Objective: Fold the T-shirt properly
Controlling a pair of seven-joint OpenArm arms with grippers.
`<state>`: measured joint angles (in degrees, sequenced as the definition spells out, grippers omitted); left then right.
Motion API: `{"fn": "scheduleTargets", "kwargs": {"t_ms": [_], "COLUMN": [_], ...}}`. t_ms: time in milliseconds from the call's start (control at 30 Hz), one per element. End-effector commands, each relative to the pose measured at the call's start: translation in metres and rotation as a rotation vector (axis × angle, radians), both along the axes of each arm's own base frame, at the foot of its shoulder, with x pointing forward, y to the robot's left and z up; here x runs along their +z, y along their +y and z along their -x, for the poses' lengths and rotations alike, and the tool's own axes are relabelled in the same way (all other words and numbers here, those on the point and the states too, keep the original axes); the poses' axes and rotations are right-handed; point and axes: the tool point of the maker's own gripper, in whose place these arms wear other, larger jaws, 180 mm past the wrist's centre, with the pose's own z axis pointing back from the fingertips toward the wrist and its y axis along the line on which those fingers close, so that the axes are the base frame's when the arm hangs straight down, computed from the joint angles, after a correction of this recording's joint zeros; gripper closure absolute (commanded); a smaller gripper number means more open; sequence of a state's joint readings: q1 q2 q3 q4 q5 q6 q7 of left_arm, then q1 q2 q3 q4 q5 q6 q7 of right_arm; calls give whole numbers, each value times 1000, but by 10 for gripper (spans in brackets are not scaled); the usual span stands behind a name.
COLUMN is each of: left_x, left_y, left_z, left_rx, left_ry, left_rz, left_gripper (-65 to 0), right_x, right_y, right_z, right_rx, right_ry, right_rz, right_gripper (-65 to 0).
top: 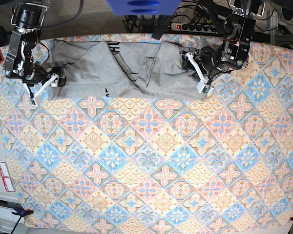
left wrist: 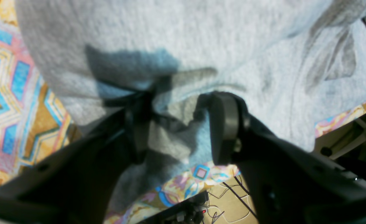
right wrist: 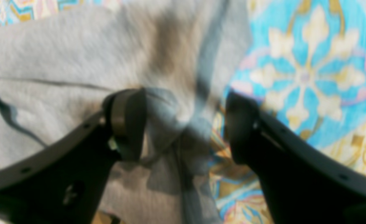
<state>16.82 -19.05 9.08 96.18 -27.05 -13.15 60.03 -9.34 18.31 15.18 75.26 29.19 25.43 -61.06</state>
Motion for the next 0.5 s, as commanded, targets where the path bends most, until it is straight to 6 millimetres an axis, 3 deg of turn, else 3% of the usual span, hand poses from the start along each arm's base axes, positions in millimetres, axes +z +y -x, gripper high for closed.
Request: {"fn": "scheduleTargets", "kwargs": {"t_ms": [0, 200, 467], "left_x": [7, 7, 7], "left_y": [-2, -2, -2], "left_z": [-7, -7, -7], "left_rx": [-4, -2, -2], "left_ry": [-27, -29, -29], "left_rz": [16, 16, 17], "left_gripper": [-279, -279, -279], "right_x": [-9, -7, -19], "right_y": [9, 23, 34], "right_z": [16, 14, 41], "right_rx": [28, 12, 45], "right_ry": [63, 44, 107], "right_rz": [-16, -92, -103], "right_gripper": [-400, -398, -397]}}
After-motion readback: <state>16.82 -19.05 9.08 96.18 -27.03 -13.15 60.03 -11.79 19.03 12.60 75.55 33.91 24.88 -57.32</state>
